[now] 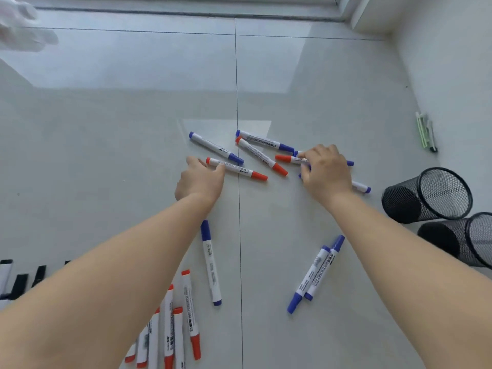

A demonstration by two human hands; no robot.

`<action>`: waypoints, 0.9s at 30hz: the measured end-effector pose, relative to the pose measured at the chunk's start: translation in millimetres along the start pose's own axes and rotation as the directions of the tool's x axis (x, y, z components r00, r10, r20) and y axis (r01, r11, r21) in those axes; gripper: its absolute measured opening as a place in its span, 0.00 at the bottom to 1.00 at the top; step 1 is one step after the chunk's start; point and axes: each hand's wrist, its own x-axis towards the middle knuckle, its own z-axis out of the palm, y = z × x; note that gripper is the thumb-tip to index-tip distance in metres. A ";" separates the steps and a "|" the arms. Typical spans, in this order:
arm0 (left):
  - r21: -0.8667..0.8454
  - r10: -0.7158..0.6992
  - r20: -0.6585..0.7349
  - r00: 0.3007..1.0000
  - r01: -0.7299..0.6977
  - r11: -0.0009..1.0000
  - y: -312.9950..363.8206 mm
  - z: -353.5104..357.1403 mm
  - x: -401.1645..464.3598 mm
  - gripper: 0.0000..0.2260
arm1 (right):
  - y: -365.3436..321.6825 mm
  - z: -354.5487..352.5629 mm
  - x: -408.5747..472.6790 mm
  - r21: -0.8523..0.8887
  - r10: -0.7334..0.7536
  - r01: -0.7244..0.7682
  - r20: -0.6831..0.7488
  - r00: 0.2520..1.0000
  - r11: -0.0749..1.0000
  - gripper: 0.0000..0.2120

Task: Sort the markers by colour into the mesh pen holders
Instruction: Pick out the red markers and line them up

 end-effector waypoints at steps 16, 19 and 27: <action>-0.084 -0.059 -0.055 0.997 0.054 0.995 24.2 22.6 -3.2 0.16 | 2.2 2.7 37.6 -0.176 -0.123 0.172 0.260 0.958 0.969 0.12; 0.058 0.068 -0.042 0.997 -0.065 0.996 18.1 20.0 -0.7 0.10 | -9.9 -3.2 35.0 -0.076 -0.170 0.180 0.117 0.978 0.981 0.12; 0.161 0.249 -0.009 0.969 -0.244 0.956 3.9 12.2 7.9 0.06 | -53.2 13.2 48.9 0.158 0.038 -0.078 0.242 0.970 0.984 0.18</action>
